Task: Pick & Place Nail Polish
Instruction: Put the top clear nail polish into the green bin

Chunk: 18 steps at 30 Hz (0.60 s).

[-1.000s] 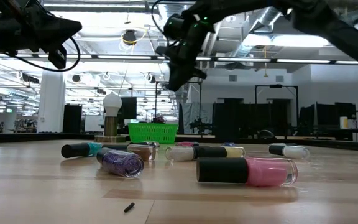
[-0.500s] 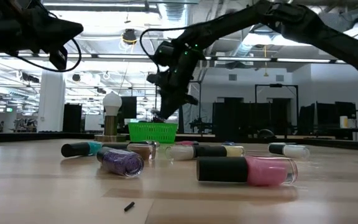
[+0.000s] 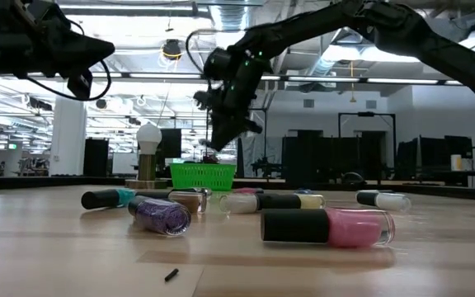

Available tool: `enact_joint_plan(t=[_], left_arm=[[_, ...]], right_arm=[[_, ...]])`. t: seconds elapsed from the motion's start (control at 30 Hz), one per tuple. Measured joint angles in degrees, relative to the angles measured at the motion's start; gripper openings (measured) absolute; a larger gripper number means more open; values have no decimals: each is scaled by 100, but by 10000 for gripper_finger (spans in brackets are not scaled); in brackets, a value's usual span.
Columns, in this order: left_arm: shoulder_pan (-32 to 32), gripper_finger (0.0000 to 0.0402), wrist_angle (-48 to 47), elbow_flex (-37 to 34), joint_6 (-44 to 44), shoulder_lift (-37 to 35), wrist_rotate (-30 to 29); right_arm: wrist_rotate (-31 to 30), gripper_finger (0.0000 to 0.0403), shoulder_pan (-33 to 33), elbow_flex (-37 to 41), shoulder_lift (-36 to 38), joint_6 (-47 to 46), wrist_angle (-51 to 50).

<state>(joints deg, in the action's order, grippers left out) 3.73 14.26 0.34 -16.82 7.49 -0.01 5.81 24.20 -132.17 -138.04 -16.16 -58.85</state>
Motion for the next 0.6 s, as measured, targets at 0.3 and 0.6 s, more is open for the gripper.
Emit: enact_joint_plan(t=[0.3,0.6], left_arm=[[0,8,78,0,0,227,-336],[0,8,373,2,0,242,-347]], right_arm=[[-482,49,270,-222,4,739,-197],[-492,48,326,-125,-11,1260,148]])
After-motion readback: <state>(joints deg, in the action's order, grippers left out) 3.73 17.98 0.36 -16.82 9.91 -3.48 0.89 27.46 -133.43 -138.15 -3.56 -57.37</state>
